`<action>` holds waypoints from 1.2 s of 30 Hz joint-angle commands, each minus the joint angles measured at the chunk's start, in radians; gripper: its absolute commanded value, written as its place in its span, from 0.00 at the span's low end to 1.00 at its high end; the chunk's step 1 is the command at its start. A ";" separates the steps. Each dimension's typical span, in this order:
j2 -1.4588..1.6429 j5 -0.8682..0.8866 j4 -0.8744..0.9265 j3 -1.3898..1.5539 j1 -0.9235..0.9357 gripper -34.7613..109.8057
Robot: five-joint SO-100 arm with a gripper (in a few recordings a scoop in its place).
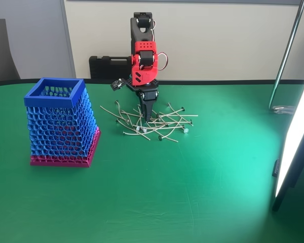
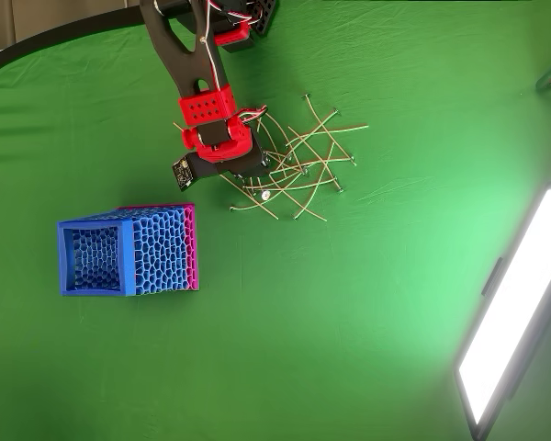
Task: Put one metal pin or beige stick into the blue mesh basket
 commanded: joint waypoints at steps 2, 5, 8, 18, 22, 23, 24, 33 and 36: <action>0.003 0.015 -0.008 -0.003 -0.003 0.36; 0.006 0.018 -0.009 -0.002 -0.003 0.35; 0.008 0.023 -0.011 -0.002 -0.002 0.34; 0.011 0.037 -0.029 0.011 0.009 0.33; 0.008 0.032 -0.041 0.025 0.015 0.33; 0.006 0.032 -0.043 0.026 0.017 0.33; 0.003 0.031 -0.046 0.029 0.020 0.33; 0.011 0.031 -0.061 0.034 0.031 0.31; 0.009 0.031 -0.066 0.034 0.032 0.31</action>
